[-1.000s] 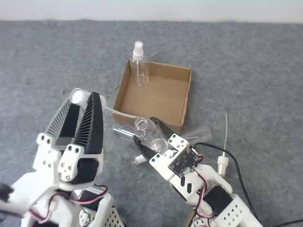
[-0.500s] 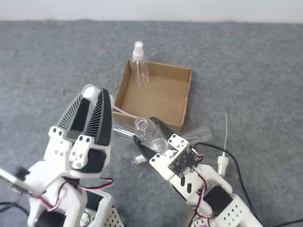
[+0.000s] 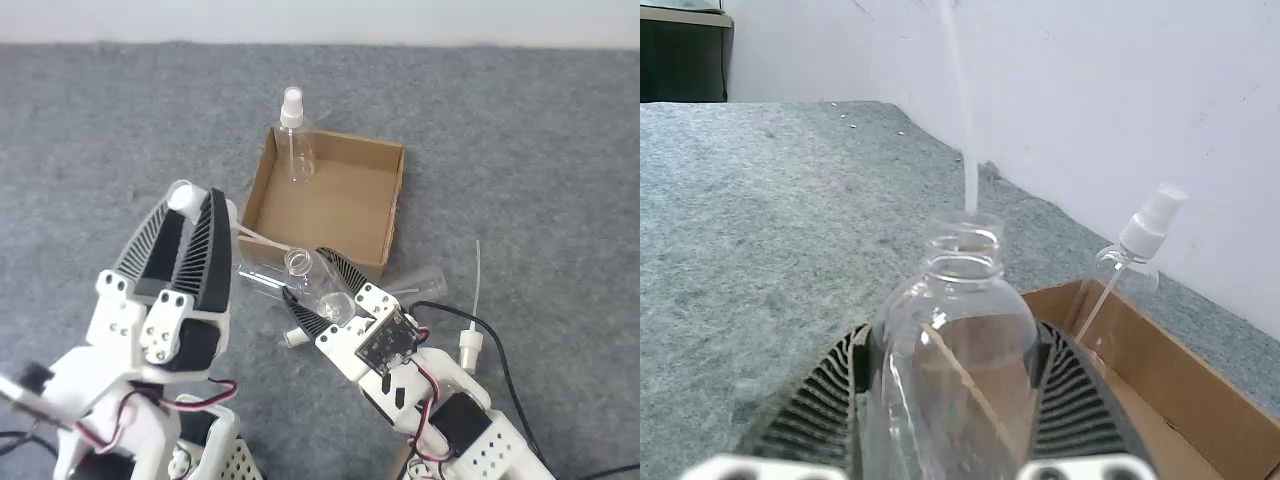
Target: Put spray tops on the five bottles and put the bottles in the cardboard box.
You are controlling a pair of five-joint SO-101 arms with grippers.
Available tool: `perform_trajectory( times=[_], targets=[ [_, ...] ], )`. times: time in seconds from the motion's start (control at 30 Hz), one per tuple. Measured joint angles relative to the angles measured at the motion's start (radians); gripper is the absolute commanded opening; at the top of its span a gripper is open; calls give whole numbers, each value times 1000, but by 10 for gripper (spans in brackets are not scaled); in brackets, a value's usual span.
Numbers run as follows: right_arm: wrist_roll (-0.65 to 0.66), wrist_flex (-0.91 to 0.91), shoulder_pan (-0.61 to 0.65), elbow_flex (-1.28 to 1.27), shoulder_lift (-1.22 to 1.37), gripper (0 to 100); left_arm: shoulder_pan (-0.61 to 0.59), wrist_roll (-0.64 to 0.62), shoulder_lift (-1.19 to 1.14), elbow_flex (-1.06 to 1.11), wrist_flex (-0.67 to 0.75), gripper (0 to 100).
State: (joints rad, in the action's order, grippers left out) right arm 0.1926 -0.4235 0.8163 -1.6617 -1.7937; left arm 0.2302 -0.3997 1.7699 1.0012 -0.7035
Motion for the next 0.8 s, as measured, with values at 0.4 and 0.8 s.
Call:
perform_trajectory(
  times=[0.4, 0.8],
  targets=[
    [0, 0, 0, 0, 0, 9, 0, 0, 2, -58, -8, 12],
    [0, 0, 0, 0, 0, 9, 44, 2, 2, -17, -11, 12]
  ],
)
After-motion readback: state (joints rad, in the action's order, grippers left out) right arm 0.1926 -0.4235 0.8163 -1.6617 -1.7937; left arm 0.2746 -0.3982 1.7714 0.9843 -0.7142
